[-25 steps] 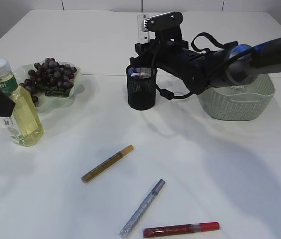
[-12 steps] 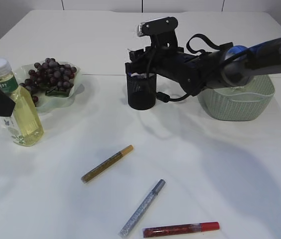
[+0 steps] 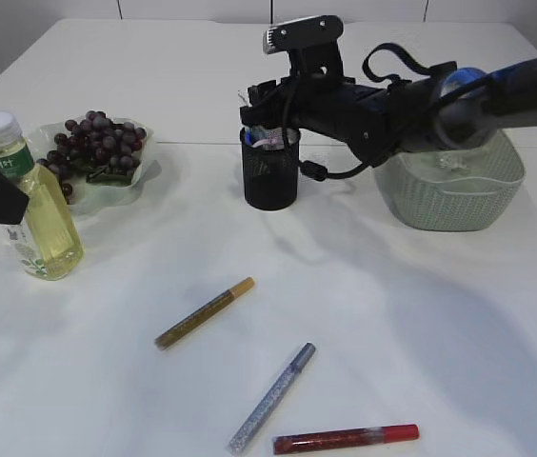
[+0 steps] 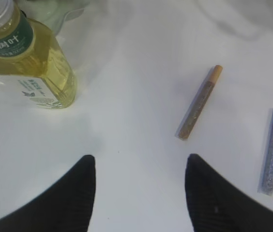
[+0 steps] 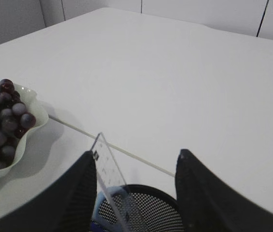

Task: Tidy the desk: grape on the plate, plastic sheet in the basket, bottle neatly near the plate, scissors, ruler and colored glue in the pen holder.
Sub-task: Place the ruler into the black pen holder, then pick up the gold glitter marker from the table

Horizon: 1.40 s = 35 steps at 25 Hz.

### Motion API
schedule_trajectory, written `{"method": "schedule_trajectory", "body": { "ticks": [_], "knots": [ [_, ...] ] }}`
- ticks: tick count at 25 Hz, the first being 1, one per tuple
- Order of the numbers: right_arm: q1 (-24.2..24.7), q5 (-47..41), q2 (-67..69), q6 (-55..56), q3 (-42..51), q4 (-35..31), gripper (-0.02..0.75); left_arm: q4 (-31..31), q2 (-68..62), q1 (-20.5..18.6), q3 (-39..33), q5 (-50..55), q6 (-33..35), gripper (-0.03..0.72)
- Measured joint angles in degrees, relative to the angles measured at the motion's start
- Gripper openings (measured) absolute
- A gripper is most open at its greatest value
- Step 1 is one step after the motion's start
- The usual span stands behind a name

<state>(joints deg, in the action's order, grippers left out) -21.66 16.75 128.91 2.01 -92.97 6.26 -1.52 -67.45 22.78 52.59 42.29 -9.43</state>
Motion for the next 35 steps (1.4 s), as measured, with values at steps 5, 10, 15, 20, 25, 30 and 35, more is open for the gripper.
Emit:
{"method": "schedule_trajectory", "body": {
  "ticks": [5,10,15,20,25,30,35],
  "knots": [
    [0.0,-8.4,-5.1,1.5,-0.5,-0.4,0.419,0.0,0.0,0.0,0.0,1.0,0.0,0.432],
    [0.0,-24.3,-13.6,4.9,-0.6,-3.0,0.419,0.0,0.0,0.0,0.0,2.5,0.0,0.432],
    [0.0,-47.0,-22.6,5.5,-0.6,-9.9,0.419,-0.1,0.0,0.0,0.0,3.5,0.0,0.432],
    [0.0,-70.2,-29.9,5.5,-0.6,-15.2,0.418,0.0,0.0,0.0,0.0,5.2,0.0,0.432],
    [0.0,-86.2,-32.8,5.5,-0.6,-17.3,0.418,0.2,0.0,0.0,0.0,5.3,0.0,0.432],
    [0.0,-87.6,-32.9,5.5,-0.6,-17.9,0.419,0.8,0.0,0.0,0.0,6.4,0.0,0.432],
    [-0.1,-87.7,-33.0,5.5,-0.6,-18.7,0.418,2.0,0.0,0.0,0.0,7.6,1.5,0.432]
  ]
}}
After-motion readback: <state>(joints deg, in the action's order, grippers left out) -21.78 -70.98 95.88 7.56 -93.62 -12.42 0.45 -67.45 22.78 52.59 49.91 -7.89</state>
